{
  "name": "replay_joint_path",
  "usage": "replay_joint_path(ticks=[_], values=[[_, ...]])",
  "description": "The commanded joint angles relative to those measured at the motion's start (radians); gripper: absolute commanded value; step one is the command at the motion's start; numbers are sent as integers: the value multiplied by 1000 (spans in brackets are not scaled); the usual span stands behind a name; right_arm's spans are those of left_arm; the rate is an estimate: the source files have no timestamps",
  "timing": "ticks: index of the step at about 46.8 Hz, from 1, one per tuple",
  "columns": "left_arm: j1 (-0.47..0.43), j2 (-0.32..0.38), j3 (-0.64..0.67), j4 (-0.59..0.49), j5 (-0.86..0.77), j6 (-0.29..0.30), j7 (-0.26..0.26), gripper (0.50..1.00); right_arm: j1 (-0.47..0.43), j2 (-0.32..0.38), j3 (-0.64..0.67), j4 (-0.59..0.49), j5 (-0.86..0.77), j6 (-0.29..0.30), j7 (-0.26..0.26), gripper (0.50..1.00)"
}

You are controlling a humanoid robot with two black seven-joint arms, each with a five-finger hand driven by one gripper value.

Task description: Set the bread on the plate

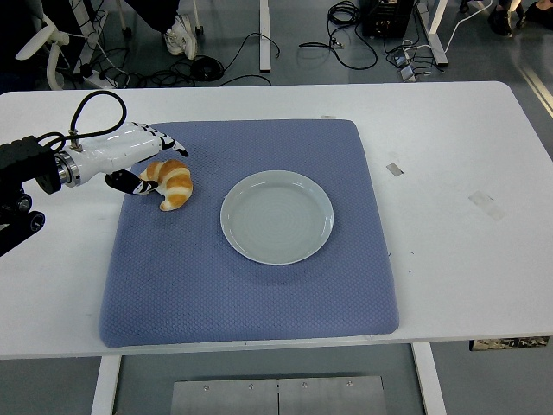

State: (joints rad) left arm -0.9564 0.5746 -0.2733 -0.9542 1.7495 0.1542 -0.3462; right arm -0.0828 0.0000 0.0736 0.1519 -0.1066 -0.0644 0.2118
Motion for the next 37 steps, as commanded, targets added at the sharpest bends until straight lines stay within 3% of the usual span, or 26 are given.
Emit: replay_joint_path(ticks=[1, 31, 35, 37], values=[[-2, 1, 0, 0, -1, -5, -2, 816, 0, 0, 0, 0, 1, 0, 0, 1000], [4, -6, 14, 0, -2, -31, 1, 811, 0, 0, 0, 0, 1, 0, 0, 1000], [7, -6, 16, 2, -2, -31, 1, 780, 0, 0, 0, 0, -1, 0, 0, 1000], [8, -6, 17, 3, -2, -31, 0, 737, 0, 0, 0, 0, -1, 0, 0, 1000]])
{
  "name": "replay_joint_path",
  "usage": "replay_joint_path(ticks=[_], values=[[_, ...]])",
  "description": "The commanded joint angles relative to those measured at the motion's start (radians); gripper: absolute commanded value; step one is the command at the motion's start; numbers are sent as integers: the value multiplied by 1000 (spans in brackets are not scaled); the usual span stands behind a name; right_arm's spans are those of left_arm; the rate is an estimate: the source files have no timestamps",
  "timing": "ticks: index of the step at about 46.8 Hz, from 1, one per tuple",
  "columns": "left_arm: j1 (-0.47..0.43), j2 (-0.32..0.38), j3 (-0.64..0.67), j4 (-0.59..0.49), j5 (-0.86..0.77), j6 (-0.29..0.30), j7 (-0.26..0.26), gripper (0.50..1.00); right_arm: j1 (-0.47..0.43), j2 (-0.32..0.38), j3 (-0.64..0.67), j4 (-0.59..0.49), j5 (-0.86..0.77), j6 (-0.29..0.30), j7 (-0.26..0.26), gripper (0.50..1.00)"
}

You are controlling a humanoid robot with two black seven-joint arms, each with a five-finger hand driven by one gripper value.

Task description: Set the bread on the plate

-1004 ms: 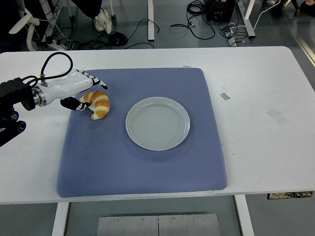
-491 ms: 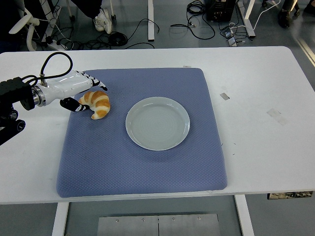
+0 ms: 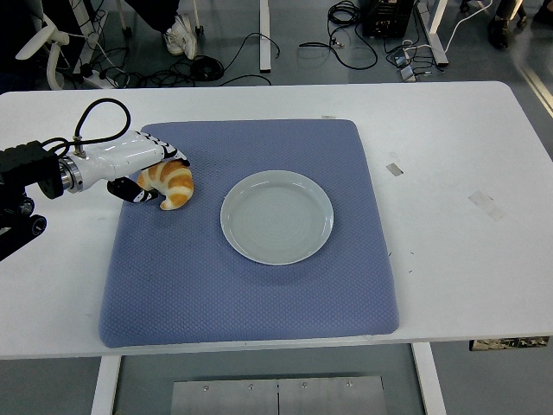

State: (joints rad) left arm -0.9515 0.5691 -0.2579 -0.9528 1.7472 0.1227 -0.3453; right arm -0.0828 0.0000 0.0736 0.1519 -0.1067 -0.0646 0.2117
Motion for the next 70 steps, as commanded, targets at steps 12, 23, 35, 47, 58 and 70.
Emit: replay_joint_path(ticks=[12, 23, 35, 47, 58, 70], values=[[-7, 0, 23, 2, -32, 0, 0, 500, 0, 0, 0, 0, -1, 0, 0, 1000], [-15, 0, 25, 14, -69, -5, 3, 500, 0, 0, 0, 0, -1, 0, 0, 1000], [-91, 0, 26, 11, -187, -6, 2, 500, 0, 0, 0, 0, 1, 0, 0, 1000], [-150, -67, 31, -7, -196, -28, 9, 500, 0, 0, 0, 0, 1, 0, 0, 1000], [-182, -143, 78, -95, -187, -26, 55, 500, 0, 0, 0, 0, -1, 0, 0, 1000], [-179, -209, 108, -133, -112, -26, 103, 500, 0, 0, 0, 0, 1, 0, 0, 1000]])
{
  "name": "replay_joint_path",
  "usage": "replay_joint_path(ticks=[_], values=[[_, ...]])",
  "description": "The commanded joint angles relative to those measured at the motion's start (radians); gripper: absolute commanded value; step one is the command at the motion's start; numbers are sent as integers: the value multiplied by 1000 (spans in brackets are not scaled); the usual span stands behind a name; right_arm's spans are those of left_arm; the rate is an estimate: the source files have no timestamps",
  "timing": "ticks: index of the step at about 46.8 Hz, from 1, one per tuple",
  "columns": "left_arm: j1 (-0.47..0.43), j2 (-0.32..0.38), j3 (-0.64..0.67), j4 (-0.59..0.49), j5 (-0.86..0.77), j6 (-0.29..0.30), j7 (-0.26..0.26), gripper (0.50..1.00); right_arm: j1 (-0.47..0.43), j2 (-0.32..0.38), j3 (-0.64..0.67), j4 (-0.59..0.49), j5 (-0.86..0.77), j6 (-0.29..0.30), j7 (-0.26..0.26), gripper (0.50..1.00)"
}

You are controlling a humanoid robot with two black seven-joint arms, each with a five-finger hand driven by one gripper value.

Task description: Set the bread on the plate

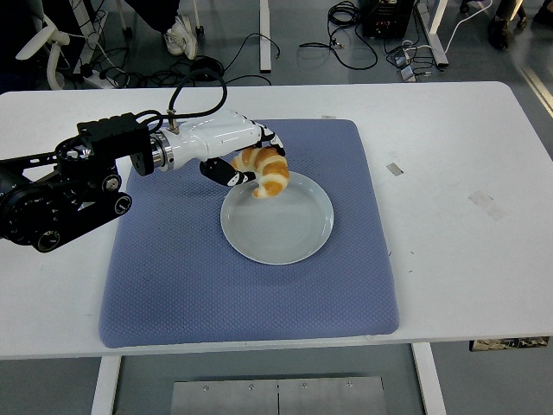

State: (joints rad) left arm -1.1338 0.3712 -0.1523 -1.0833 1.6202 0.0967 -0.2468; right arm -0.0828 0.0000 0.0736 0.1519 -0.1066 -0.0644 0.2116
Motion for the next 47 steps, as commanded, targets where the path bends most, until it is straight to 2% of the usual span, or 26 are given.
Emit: replay_joint_path(ticks=[1, 25, 35, 41, 47], values=[[5, -15, 2, -3, 17, 0, 4, 500, 0, 0, 0, 0, 1, 0, 0, 1000], [25, -25, 42, -32, 17, 3, 6, 500, 0, 0, 0, 0, -1, 0, 0, 1000], [28, -23, 42, -35, 15, 5, 4, 649, 0, 0, 0, 0, -1, 0, 0, 1000], [31, -20, 42, -41, 12, 6, 3, 799, 0, 0, 0, 0, 1, 0, 0, 1000], [32, -15, 37, -46, 6, 9, 1, 858, 0, 0, 0, 0, -1, 0, 0, 1000]])
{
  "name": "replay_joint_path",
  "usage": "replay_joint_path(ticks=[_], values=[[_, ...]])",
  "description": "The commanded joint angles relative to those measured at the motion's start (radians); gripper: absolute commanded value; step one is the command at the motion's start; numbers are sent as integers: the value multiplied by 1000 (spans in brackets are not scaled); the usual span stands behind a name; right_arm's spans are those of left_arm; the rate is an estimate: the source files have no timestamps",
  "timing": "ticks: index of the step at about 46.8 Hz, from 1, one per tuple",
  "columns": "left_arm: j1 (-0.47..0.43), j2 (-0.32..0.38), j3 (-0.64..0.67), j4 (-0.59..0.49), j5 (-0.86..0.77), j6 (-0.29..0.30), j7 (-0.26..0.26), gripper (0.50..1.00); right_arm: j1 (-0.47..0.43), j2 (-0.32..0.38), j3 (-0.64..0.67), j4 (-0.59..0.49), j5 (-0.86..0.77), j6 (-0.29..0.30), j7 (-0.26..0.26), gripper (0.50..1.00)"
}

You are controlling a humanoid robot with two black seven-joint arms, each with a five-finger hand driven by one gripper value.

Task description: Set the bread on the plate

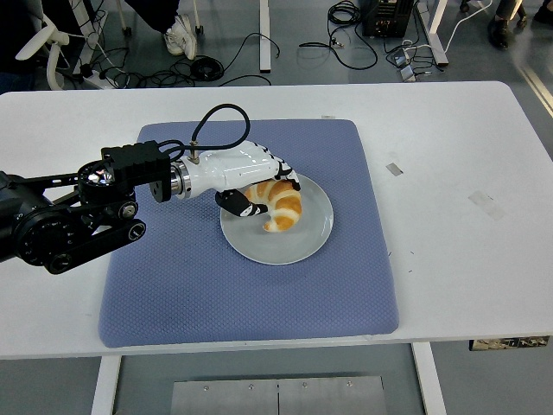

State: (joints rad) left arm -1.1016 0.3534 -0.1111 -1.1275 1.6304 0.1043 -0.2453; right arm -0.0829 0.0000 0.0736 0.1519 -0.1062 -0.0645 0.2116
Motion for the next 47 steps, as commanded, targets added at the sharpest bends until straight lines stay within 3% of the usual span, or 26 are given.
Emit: replay_joint_path(ticks=[1, 10, 26, 33, 47], values=[[0, 2, -5, -2, -6, 2, 0, 869, 0, 0, 0, 0, -1, 0, 0, 1000], [0, 9, -10, -5, -9, 2, -2, 919, 0, 0, 0, 0, 0, 0, 0, 1000], [-3, 38, -117, -15, -135, -3, -5, 921, 0, 0, 0, 0, 0, 0, 0, 1000], [-10, 90, -166, -25, -210, -5, -6, 921, 0, 0, 0, 0, 0, 0, 0, 1000], [-35, 248, -240, -5, -582, -5, -11, 919, 0, 0, 0, 0, 0, 0, 0, 1000]])
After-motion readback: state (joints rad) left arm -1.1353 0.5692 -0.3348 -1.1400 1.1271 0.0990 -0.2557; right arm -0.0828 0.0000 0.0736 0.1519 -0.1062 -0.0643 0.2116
